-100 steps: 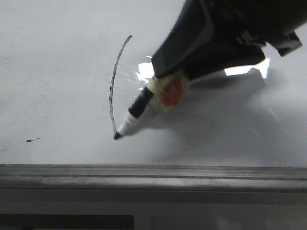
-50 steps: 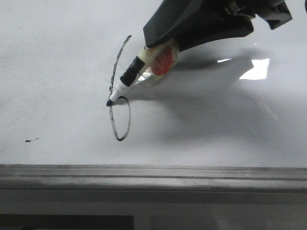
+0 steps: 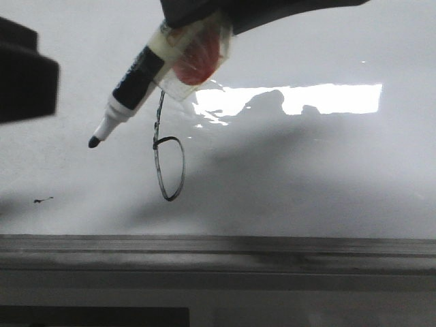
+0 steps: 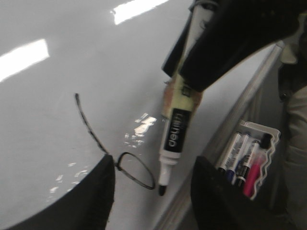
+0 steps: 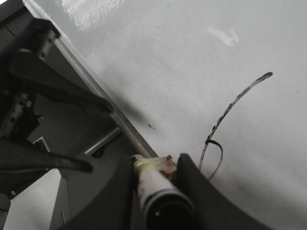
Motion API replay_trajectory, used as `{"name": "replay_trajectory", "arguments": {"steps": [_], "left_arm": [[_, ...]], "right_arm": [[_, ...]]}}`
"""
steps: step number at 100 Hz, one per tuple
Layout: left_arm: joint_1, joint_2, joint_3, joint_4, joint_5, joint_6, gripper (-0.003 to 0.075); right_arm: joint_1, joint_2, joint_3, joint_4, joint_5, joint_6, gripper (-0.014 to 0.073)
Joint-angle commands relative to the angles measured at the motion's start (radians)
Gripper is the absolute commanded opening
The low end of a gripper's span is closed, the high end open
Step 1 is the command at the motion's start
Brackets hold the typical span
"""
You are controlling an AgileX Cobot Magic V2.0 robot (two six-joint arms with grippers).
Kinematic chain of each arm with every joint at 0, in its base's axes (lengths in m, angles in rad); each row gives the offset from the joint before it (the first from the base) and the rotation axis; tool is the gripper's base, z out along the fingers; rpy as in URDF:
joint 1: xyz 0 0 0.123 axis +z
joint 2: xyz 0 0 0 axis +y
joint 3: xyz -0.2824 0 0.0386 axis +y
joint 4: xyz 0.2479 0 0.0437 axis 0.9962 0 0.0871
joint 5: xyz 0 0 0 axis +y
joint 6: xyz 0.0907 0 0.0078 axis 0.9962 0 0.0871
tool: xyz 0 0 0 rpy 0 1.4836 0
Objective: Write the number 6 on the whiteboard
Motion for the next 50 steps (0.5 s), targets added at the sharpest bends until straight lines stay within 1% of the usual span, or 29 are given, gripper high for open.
{"name": "replay_trajectory", "arguments": {"steps": [1, 17, 32, 37, 42, 49, 50], "left_arm": [[-0.032, 0.066, -0.028, 0.003, -0.133, -0.009, 0.0333], [-0.034, 0.142, -0.028, -0.004, -0.222, -0.009, 0.0333], [-0.034, 0.176, -0.028, -0.004, -0.236, -0.009, 0.0321], [-0.034, 0.184, -0.028, -0.004, -0.236, -0.009, 0.029], [-0.034, 0.195, -0.028, -0.004, -0.236, -0.009, 0.0235], [-0.034, 0.203, -0.028, -0.004, -0.236, -0.009, 0.0122], [-0.034, 0.202, -0.028, -0.004, -0.236, -0.009, 0.0097]], "right_arm": [[0.017, -0.012, -0.027, 0.003, -0.042, -0.013, -0.0064], [0.046, -0.01, -0.027, 0.003, -0.005, -0.013, -0.0064], [0.048, -0.01, -0.025, 0.003, -0.003, -0.013, -0.0064], [0.048, -0.01, -0.025, 0.003, 0.003, -0.013, -0.0064], [0.048, -0.007, -0.025, 0.003, 0.01, -0.013, -0.0064], [0.048, -0.007, -0.025, 0.003, 0.022, -0.013, -0.0064], [0.048, -0.007, -0.025, 0.003, 0.023, -0.013, -0.0064]]}}
